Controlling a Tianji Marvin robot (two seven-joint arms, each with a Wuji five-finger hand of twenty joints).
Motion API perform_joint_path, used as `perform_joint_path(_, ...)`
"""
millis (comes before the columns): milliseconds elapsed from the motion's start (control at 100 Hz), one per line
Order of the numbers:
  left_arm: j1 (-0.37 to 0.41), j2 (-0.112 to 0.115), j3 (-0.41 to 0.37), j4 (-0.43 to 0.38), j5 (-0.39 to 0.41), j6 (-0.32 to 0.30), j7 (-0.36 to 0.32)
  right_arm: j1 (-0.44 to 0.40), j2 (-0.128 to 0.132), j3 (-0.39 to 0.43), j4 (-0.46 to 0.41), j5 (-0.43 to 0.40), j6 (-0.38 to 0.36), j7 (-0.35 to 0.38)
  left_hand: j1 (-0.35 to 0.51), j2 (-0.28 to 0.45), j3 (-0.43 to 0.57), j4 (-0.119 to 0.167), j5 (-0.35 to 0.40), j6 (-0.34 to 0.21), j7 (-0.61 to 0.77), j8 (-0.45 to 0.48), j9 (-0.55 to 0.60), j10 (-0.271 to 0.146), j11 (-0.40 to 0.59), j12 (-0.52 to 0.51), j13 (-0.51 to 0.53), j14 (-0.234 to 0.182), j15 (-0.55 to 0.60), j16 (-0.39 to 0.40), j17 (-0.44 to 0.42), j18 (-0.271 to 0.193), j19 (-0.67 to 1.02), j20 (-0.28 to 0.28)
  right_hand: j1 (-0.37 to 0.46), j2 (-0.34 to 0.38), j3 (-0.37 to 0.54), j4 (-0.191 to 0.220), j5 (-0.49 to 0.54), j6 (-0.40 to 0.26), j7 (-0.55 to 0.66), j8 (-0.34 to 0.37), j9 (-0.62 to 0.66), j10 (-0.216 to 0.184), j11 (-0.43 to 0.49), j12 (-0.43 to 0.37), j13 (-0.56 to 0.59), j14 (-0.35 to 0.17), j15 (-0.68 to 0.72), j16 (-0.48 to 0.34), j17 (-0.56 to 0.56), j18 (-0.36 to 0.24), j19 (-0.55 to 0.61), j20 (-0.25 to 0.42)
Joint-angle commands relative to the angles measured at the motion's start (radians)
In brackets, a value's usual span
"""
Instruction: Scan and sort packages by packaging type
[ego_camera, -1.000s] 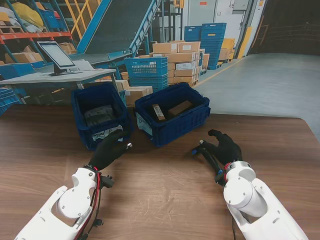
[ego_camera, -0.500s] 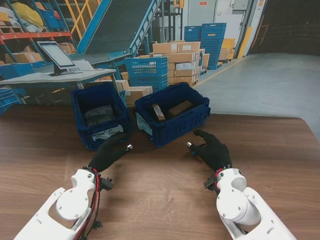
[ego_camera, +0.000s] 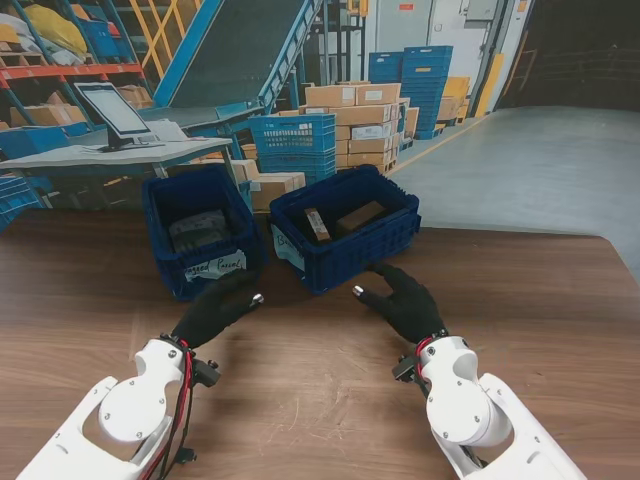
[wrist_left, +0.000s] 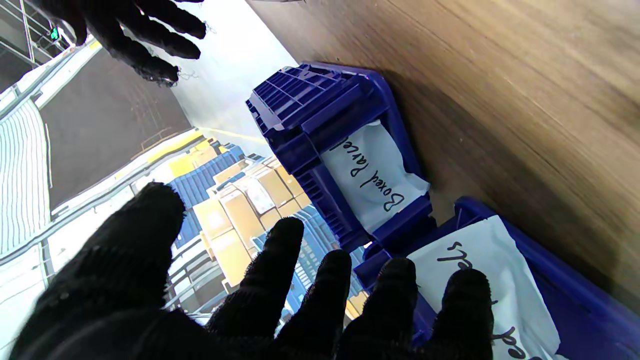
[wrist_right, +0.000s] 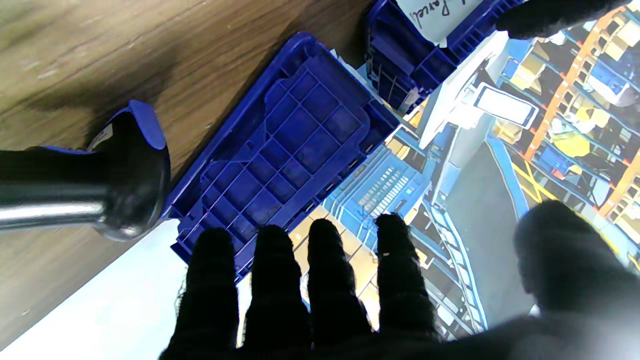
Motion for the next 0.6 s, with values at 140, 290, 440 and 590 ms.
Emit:
perform_joint_path(140,0.027,-0.009,-0.006,-0.008,0.015,-0.019,0.046,-0.014,-0.006,-0.009,-0.011,-0.002,-0.022,0.003,0.038,0.038,-0.043,0.043,0.009,-0.048,0.010,0.006,0.037,-0.030,-0.033,-0.012,-0.016,-0.011,-0.023,-0.009,0.008,-0.019,-0.038,0.017,0.012,0.025,-0.024,-0.025,-0.003,-0.023,-0.003,-0.009,0.018,-0.028,-0.028,-0.003,0.001,-0.033,-0.007,-0.025,0.003,-0.025,-0.019,-0.013)
perform_joint_path(290,0.032,-0.012,-0.012,-0.003,0.004,-0.025,0.055,-0.017,-0.006,-0.006,-0.019,0.008,-0.019,0.009,0.043,0.038,-0.051,0.047,0.012,-0.047,0.011,0.006,0.043,-0.028,-0.034,-0.011,-0.013,-0.011,-0.022,-0.009,0.010,-0.016,-0.039,0.019,0.022,0.028,-0.030,-0.025,-0.002,-0.022,-0.002,-0.009,0.019,-0.027,-0.028,-0.001,-0.001,-0.033,-0.008,-0.026,0.003,-0.026,-0.020,-0.013)
perform_joint_path(440,0.024,-0.009,-0.012,0.001,-0.012,-0.028,0.033,-0.017,-0.006,-0.005,-0.027,0.009,-0.006,0.012,0.046,0.040,-0.057,0.050,0.009,-0.048,0.009,0.006,0.040,-0.030,-0.038,-0.011,-0.017,-0.014,-0.024,-0.010,0.007,-0.018,-0.043,0.020,0.024,0.031,-0.036,-0.025,-0.003,-0.021,-0.002,-0.009,0.019,-0.025,-0.030,0.000,-0.002,-0.032,-0.008,-0.025,-0.001,-0.025,-0.021,-0.013)
perform_joint_path(590,0.017,-0.008,-0.009,-0.005,-0.015,-0.019,0.027,-0.015,-0.006,-0.004,-0.026,0.016,-0.011,0.015,0.050,0.042,-0.063,0.051,0.009,-0.046,0.009,0.006,0.040,-0.028,-0.041,-0.010,-0.020,-0.014,-0.026,-0.010,0.006,-0.019,-0.046,0.022,0.028,0.032,-0.039,-0.024,-0.001,-0.019,-0.002,-0.009,0.010,-0.021,-0.035,-0.001,-0.002,-0.028,-0.007,-0.025,-0.001,-0.022,-0.020,-0.011)
